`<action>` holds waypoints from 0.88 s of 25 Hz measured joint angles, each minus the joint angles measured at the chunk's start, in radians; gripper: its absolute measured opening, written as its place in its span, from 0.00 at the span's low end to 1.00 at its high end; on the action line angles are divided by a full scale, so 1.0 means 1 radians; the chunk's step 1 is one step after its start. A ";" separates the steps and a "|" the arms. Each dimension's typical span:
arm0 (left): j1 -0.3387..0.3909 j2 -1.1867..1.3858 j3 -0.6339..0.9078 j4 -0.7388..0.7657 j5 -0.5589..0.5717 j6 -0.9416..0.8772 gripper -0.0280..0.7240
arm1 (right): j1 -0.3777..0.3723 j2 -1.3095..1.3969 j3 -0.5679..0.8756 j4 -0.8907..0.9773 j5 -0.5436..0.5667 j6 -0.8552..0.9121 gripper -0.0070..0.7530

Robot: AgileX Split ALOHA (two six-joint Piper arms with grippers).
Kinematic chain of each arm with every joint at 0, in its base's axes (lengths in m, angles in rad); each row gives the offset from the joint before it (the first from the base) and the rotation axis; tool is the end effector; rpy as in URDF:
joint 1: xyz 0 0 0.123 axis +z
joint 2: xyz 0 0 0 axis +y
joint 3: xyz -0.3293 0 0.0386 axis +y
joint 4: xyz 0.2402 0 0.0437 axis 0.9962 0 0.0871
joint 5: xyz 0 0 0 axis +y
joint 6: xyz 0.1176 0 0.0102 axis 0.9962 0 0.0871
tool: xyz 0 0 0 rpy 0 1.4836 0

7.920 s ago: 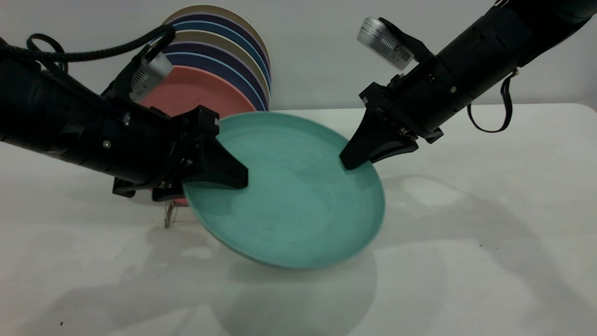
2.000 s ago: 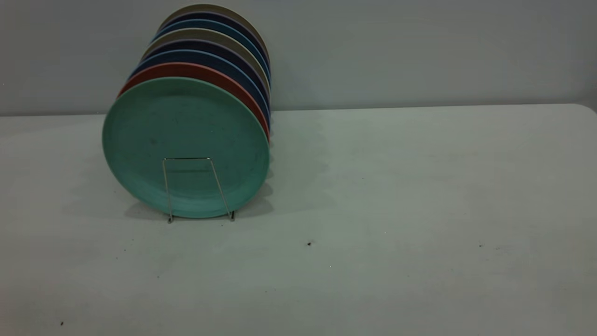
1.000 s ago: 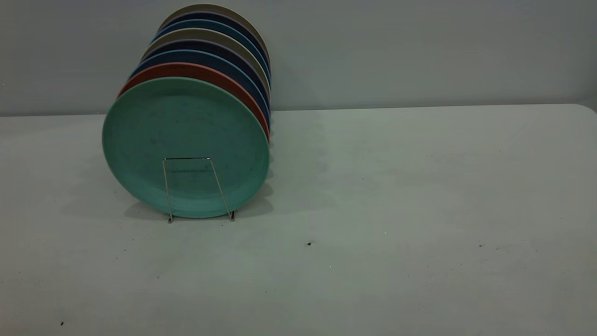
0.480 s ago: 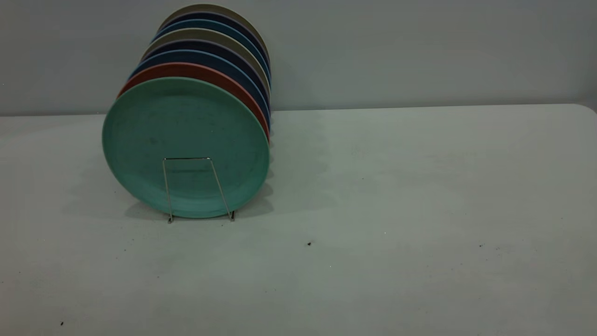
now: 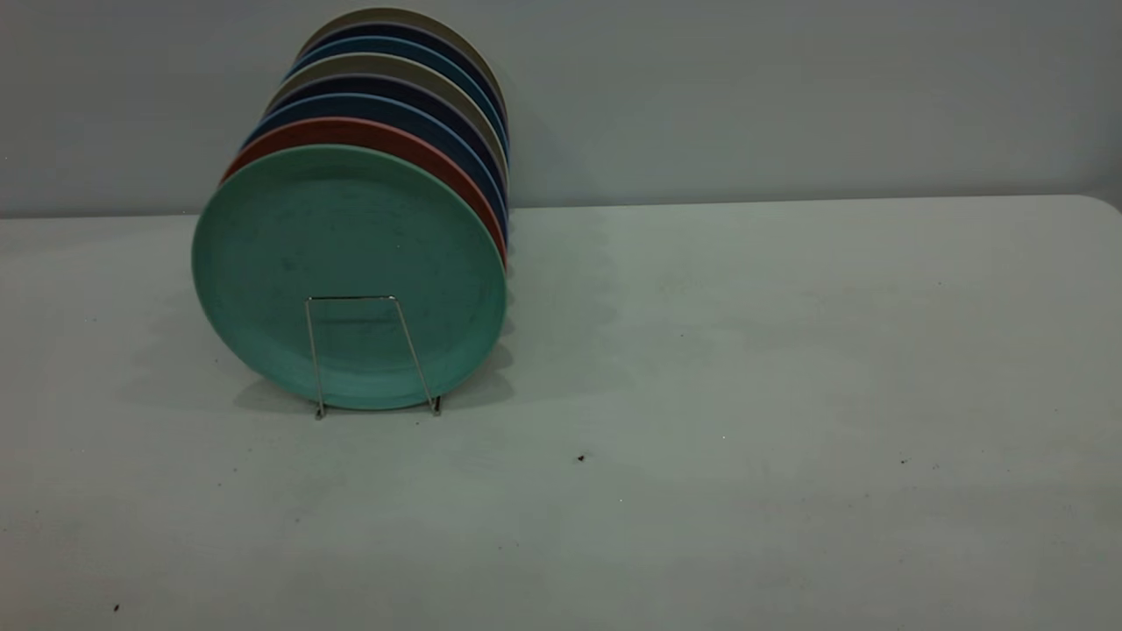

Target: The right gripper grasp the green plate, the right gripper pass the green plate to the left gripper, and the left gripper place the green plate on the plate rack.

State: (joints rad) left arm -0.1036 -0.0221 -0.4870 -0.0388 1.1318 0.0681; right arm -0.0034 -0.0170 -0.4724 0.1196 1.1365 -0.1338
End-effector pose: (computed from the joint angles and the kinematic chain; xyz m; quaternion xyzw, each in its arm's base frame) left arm -0.0404 0.0000 0.2493 0.0760 0.8655 -0.0281 0.4943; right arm -0.0388 0.0129 0.2454 -0.0611 0.8713 0.0263 0.4863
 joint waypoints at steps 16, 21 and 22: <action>0.000 0.000 0.000 -0.001 0.000 0.001 0.67 | -0.009 0.000 0.000 -0.017 0.000 -0.016 0.70; 0.000 0.000 0.000 -0.001 0.000 0.001 0.67 | -0.009 0.000 0.000 -0.080 0.000 0.009 0.70; 0.000 0.000 0.000 -0.001 0.000 0.001 0.67 | -0.009 0.000 0.000 -0.087 0.000 0.026 0.70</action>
State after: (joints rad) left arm -0.1036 -0.0221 -0.4870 -0.0400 1.1318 0.0692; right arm -0.0128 -0.0170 -0.4724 0.0330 1.1366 -0.1082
